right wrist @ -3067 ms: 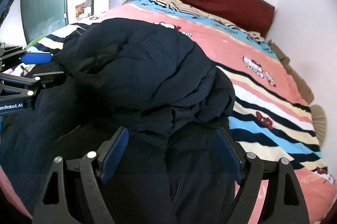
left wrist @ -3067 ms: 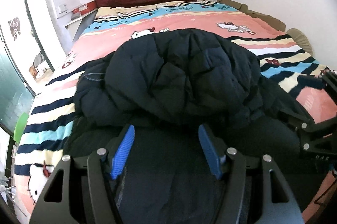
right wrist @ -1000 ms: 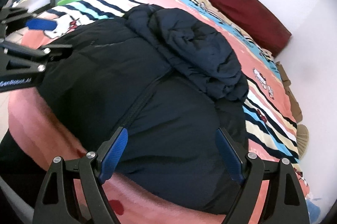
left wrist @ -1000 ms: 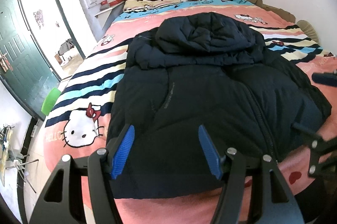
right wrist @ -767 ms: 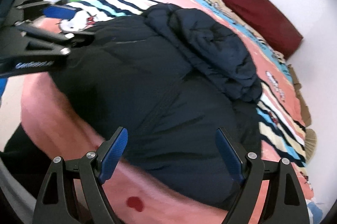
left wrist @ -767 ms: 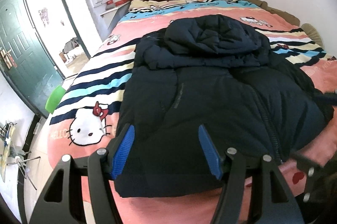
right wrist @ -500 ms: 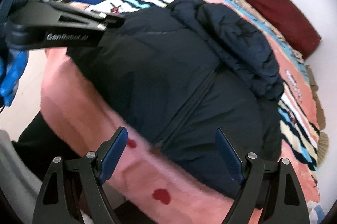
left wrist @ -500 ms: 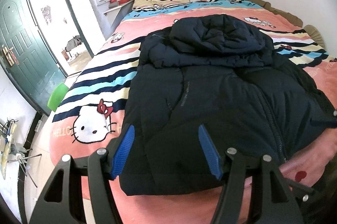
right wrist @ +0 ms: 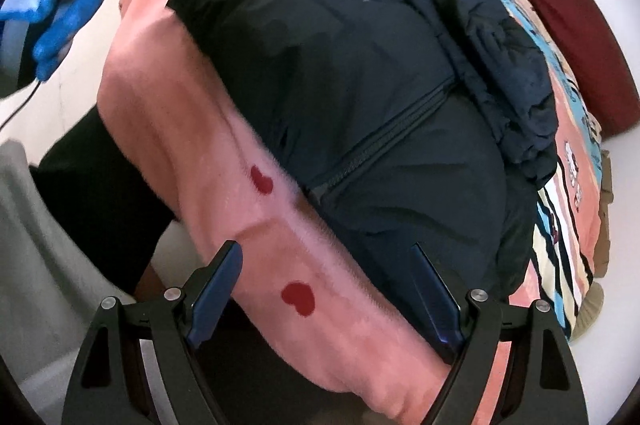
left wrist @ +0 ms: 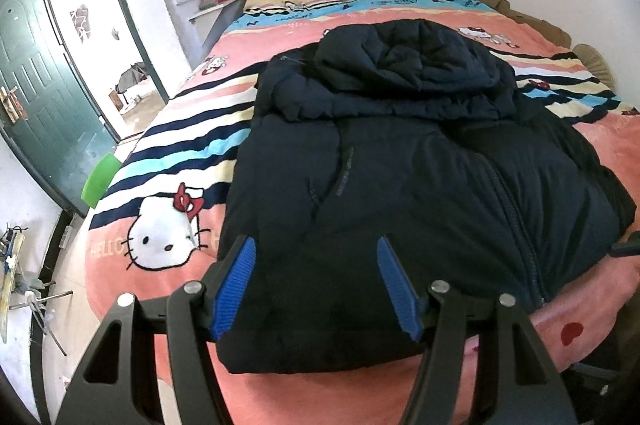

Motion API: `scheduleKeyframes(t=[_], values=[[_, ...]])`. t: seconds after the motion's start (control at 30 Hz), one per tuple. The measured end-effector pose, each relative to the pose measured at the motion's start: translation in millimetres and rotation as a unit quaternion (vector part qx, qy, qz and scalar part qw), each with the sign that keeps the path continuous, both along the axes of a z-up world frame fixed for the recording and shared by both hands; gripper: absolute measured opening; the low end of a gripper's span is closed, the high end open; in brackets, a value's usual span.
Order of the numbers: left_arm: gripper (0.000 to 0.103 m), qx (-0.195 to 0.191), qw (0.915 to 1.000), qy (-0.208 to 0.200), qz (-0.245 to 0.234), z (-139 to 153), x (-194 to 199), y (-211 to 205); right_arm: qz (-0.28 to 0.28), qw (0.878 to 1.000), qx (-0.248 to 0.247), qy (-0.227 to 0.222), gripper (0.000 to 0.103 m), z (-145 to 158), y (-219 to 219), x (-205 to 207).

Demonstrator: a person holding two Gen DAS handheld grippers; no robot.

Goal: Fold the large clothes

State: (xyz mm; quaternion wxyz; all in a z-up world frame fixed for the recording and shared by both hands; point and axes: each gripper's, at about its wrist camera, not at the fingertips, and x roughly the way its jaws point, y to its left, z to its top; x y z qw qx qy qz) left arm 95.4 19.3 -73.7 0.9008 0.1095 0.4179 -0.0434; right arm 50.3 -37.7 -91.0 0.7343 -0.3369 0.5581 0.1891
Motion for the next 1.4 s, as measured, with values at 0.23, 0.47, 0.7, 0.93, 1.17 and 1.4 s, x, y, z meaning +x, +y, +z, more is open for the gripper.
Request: scheduleKeyframes(t=[0.23, 0.47, 0.7, 0.93, 1.17, 1.4], values=[[0.062, -0.005, 1.0000, 0.004, 0.007, -4.0, 5.2, 3.9, 0.029, 0.998, -0.024, 0.042, 0.084, -4.0, 0.2, -0.8], [0.062, -0.004, 0.9998, 0.013, 0.017, -10.6, 11.9, 11.0, 0.066, 0.994, -0.042, 0.074, 0.084, -12.3, 3.5, -7.1], [0.062, -0.005, 0.9995, 0.023, 0.020, -17.4, 19.5, 12.1, 0.089, 0.990, -0.062, 0.092, 0.084, -17.7, 0.3, -9.5], [0.062, -0.006, 0.9994, 0.030, 0.018, -23.1, 24.6, 10.7, 0.097, 0.986, -0.078, 0.111, 0.084, -24.6, -7.0, -12.2], [0.062, -0.006, 0.9993, 0.030, 0.018, -23.5, 25.7, 10.5, 0.099, 0.985, -0.084, 0.115, 0.084, -26.3, -11.4, -13.4], [0.062, -0.007, 0.9994, 0.028, 0.018, -23.4, 26.5, 10.6, 0.101, 0.985, -0.084, 0.115, 0.084, -25.1, -11.3, -14.8]])
